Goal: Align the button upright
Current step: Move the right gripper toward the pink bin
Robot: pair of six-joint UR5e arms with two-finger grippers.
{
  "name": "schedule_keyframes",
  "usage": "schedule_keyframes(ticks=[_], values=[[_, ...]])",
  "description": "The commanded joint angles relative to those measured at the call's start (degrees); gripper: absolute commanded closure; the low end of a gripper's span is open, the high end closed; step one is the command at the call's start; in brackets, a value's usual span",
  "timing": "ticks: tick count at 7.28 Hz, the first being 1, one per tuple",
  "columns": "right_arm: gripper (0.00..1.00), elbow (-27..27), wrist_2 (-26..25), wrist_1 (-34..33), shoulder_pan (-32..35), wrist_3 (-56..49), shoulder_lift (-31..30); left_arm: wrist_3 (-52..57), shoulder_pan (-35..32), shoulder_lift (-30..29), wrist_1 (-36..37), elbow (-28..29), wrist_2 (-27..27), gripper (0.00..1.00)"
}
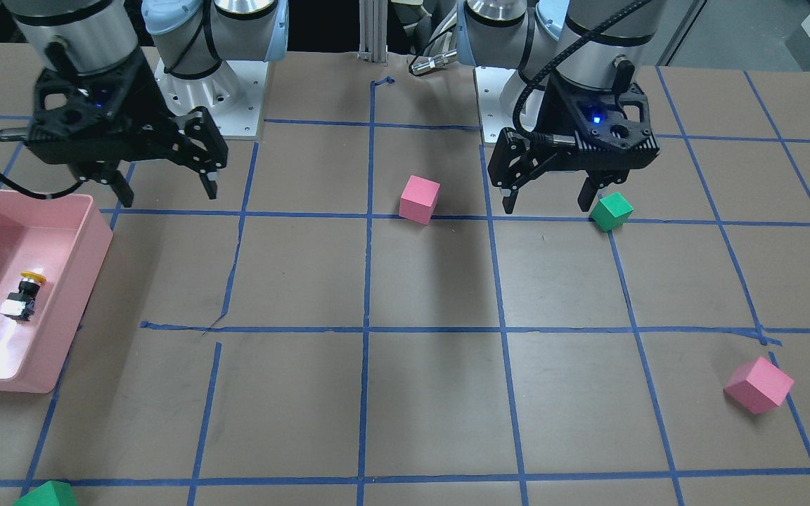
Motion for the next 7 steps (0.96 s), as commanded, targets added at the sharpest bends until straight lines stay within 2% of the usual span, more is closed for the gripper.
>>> schedule_keyframes(ticks=[1,5,7], values=[[0.00,0.4,0.4,-0.2,1.9,4.4,1.4,0.1,0.1,-0.1,0.0,0.0,-0.1,0.00],[0.00,0.4,0.4,0.1,1.3,3.4,1.7,0.0,0.0,-0.1,0.0,0.0,-0.1,0.00],[0.00,0.4,-3.3,4.8,0.3,3.6,1.7,-0.2,0.0,-0.4,0.1,0.0,-0.2,0.00]])
